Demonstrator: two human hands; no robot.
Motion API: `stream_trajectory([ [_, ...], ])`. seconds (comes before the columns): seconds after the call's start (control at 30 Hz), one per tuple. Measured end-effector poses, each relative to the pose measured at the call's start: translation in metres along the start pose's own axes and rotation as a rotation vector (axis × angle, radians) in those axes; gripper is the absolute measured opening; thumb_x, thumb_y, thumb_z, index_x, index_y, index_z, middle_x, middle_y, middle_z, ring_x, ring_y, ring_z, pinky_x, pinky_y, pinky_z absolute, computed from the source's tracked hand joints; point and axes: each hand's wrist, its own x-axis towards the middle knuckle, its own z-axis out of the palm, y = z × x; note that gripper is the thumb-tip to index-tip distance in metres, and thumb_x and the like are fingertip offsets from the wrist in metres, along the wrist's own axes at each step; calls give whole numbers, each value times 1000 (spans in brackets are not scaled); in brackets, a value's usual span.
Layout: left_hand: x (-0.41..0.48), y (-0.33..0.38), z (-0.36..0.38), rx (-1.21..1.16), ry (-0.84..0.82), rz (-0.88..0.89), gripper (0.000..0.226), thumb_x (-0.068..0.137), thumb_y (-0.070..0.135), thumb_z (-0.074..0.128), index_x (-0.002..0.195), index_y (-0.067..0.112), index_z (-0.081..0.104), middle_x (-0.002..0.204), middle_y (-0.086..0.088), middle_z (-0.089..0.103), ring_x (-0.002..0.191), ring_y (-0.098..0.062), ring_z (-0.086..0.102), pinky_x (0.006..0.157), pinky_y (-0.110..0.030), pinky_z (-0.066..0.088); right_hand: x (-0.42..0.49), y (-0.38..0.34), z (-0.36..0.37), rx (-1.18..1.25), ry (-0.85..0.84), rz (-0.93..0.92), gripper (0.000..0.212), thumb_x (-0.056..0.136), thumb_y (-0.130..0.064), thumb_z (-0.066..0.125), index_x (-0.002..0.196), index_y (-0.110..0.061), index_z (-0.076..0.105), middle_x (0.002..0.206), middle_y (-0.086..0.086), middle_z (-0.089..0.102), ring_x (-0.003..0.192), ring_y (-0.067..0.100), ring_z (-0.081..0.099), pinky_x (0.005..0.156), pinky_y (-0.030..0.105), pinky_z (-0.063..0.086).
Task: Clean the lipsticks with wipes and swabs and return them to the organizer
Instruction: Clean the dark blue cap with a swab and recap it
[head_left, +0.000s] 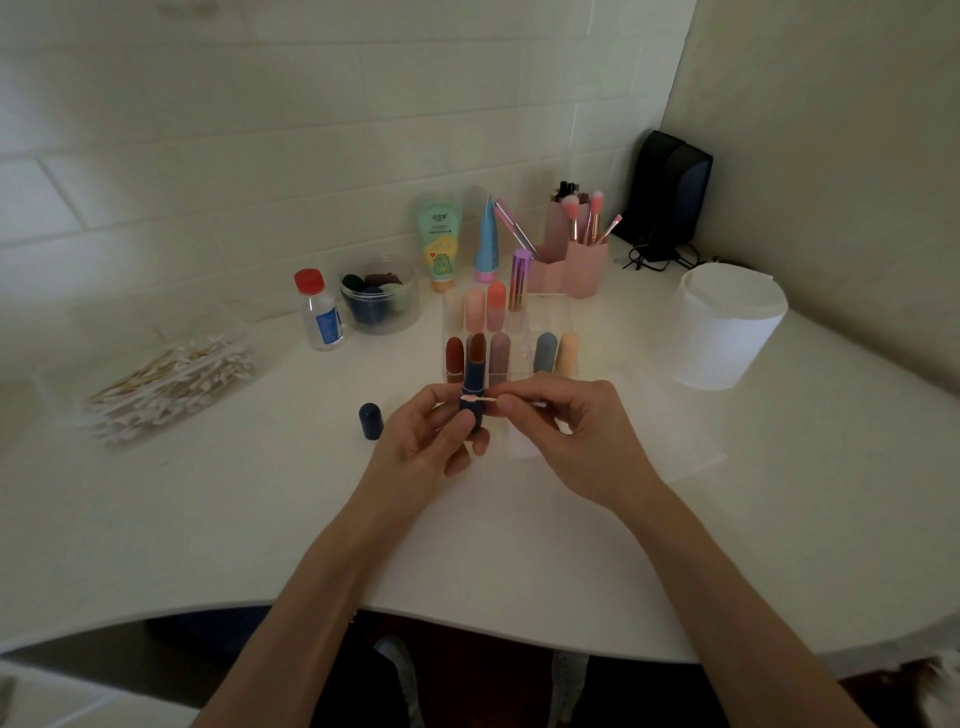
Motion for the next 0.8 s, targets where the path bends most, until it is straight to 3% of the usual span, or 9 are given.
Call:
stream_trajectory([
  [0.13,0,-3,-1,90,27,-39,27,98,8,62,125,10,62,105,8,69,76,-3,62,65,-16,45,-1,1,3,-10,-6,14,18,96,-12,70,112,-13,79,90,-5,76,73,9,62,67,14,44],
  [0.27,1,-3,-5,97,58,-42,22,98,12,62,119,9,67,82,-2,65,69,-13,56,62,-24,45,-2,2,5,-21,-17,-5,18,97,-12,69,112,-14,79,83,-2,72,66,11,53,63,17,41],
  [0.4,3,0,-2,109,41,-22,26,102,9,53,123,5,66,84,0,70,72,-13,62,61,-22,48,-1,-1,3,-11,-2,-14,19,97,-8,68,112,-12,78,86,1,74,66,7,55,64,12,39],
  [0.53,3,-4,-4,149,6,2,27,107,22,49,126,18,67,83,-9,59,70,-34,41,58,-26,34,-1,-1,5,-13,2,-10,18,97,-9,68,112,-10,78,92,1,77,69,9,58,66,12,41],
  [0.63,3,-5,-7,164,-22,32,29,106,22,48,126,14,67,81,-13,56,67,-40,36,57,-30,30,-2,-1,4,-30,-4,0,17,97,-8,68,110,-9,79,89,-2,75,70,5,57,65,11,40],
  [0.73,4,-2,-5,153,22,41,30,104,8,51,133,10,60,90,-7,69,68,-28,50,55,-26,37,-2,-2,5,-40,-2,5,18,97,-8,68,111,-9,78,93,-4,75,76,2,61,67,9,42],
  [0.8,3,-2,-5,74,68,24,25,101,2,52,126,5,55,95,-7,74,72,-17,60,54,-23,39,-2,-2,6,-49,3,1,19,98,-11,66,112,-10,78,96,-3,76,81,4,64,68,10,44],
])
